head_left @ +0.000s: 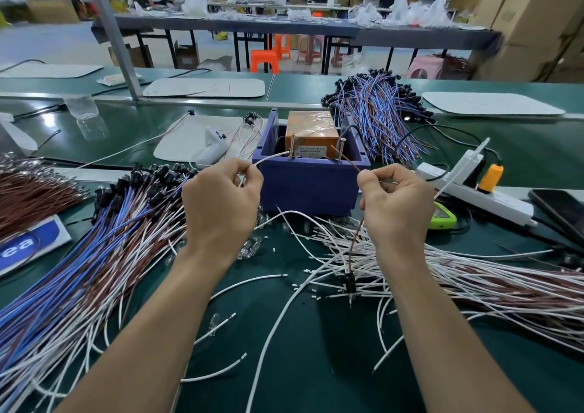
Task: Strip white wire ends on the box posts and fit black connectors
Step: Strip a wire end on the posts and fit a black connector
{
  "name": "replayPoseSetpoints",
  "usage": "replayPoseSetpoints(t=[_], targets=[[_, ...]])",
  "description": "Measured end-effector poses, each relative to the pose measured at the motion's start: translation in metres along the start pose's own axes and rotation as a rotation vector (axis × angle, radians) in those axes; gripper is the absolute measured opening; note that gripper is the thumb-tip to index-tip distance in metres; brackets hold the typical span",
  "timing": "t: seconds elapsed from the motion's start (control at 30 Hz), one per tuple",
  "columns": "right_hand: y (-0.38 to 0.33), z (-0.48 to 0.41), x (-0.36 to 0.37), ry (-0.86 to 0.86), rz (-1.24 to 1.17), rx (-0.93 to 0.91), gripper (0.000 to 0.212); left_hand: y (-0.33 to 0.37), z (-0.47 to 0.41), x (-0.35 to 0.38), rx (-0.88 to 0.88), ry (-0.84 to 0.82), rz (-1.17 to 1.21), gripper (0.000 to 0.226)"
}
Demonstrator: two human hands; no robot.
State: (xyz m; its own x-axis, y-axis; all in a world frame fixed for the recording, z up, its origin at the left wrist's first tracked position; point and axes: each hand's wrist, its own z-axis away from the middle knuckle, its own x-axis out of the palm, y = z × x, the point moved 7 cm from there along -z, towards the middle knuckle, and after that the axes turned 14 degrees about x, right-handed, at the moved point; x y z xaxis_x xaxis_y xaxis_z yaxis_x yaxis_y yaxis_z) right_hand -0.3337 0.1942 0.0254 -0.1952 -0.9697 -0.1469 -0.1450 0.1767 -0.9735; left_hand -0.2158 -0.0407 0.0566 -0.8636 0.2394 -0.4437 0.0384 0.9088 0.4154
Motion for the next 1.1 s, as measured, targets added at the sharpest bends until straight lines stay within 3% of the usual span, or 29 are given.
replayPoseSetpoints(t=[1.1], targets=[[-0.006, 0.002, -0.008, 0.14, 0.024, -0.049, 0.028, 0.004, 0.0, -0.002, -0.002, -0.001, 0.021, 0.019]])
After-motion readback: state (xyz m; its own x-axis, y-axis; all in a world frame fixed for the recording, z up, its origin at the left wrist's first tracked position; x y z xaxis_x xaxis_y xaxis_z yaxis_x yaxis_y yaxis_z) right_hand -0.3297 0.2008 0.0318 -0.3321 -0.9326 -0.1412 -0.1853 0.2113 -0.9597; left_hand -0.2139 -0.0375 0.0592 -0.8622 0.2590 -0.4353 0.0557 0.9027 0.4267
